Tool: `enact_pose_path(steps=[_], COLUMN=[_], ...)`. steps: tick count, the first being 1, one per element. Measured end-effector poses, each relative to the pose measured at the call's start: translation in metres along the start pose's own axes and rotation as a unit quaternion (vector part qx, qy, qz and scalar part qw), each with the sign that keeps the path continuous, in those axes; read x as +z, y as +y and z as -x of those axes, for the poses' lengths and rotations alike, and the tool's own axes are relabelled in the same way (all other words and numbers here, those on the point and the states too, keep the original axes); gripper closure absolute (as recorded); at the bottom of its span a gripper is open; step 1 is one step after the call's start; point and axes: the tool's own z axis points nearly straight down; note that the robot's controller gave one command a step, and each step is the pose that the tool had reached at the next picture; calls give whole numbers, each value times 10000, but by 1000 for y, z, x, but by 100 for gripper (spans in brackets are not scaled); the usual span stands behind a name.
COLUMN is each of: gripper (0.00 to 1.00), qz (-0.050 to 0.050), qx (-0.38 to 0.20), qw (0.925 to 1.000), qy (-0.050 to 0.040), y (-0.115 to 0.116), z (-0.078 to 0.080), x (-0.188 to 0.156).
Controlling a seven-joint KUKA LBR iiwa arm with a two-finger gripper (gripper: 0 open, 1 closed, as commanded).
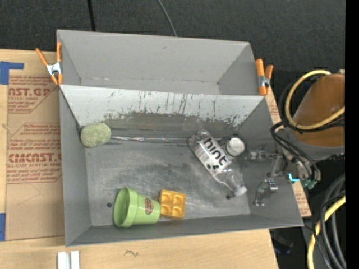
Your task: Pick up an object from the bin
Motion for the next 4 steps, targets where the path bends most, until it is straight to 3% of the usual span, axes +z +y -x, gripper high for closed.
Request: enact_pose_path(steps=[1,2,3,4], gripper=[0,0,0,0], qz=[-8,-3,5,4], qx=[-8,580,810,2057], qw=[10000,9983,9967,9786], qy=[-40,-58,-26,-47], y=[1,-10,-16,-18], z=[2,18,26,32], x=[-4,59,66,59])
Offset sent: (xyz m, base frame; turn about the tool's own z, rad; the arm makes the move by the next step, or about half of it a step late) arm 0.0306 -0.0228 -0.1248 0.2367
